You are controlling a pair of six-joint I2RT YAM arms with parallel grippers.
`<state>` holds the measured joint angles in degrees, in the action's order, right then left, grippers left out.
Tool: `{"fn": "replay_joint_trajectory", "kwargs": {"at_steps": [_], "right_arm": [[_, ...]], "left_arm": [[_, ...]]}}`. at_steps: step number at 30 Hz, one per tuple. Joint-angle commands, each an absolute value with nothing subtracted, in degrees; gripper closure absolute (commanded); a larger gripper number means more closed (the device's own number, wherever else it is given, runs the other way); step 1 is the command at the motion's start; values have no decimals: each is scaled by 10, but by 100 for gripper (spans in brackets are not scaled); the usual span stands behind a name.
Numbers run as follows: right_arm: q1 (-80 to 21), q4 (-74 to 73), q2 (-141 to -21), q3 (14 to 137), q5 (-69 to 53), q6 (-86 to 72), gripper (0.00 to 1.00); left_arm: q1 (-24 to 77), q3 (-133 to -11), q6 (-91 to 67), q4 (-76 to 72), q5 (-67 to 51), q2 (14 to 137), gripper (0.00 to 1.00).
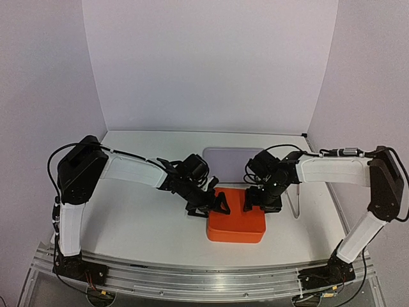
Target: Pack the cookies
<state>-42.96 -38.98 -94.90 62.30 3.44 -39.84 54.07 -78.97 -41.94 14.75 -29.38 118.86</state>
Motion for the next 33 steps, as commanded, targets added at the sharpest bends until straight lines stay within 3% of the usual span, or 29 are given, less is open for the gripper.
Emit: {"fn": "replay_joint_trajectory", "kwargs": {"at_steps": [1,10,22,30,33], "right_arm": [[-439,-369,-915,577,-26,-422,24],[-438,-368,-854,514,-78,-431,22],[-438,-338,-897,487,-88,-451,39],[-438,-338,-906,476,-77,-469,41],[-439,-338,-901,468,-68,-473,41]], "left_arm": [[552,-749,-433,176,-291,1120,1],[557,-606,-525,82,-337,1055,1],[558,-583,-608,-99,-446,1132,13],[568,-567,-661,-105,-495,1137,12],[567,-592,-650,-20,-509,1137,9]]}}
